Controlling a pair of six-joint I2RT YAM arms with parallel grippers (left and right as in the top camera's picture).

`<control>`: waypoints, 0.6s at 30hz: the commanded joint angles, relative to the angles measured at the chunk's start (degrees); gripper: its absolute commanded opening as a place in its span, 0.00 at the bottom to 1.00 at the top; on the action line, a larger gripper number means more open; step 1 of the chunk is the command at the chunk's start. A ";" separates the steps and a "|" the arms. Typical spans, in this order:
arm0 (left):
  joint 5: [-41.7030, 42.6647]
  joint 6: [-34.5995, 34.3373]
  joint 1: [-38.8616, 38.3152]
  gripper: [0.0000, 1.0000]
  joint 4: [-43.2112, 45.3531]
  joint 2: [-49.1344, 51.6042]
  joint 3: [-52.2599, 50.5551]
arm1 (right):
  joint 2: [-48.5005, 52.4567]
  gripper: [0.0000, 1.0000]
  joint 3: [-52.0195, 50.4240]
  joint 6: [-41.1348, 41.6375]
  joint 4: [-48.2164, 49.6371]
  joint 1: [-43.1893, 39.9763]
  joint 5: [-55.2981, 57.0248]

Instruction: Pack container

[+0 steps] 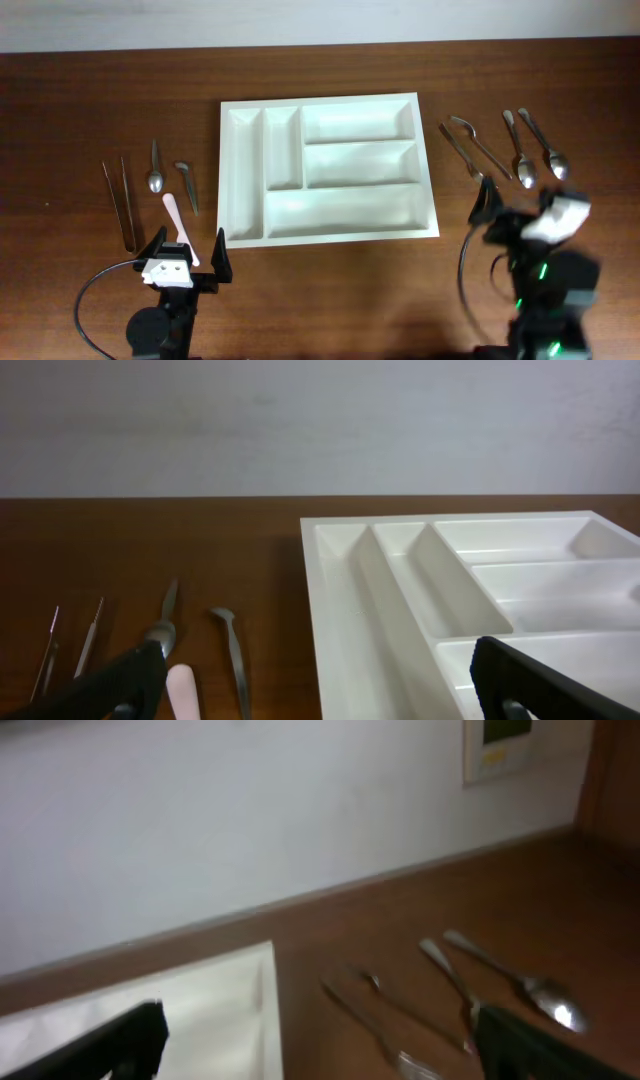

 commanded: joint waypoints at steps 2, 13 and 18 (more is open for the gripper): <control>-0.57 -0.13 -0.24 0.99 0.15 -0.48 -0.68 | 21.49 0.99 22.38 -5.77 -11.72 -2.21 -0.39; -0.57 -0.13 -0.24 0.99 0.15 -0.48 -0.68 | 64.19 0.99 71.69 -23.39 -43.95 -4.52 -8.66; -0.57 -0.13 -0.24 0.99 0.15 -0.48 -0.68 | 69.72 0.99 75.06 -27.02 -46.12 -4.52 -8.63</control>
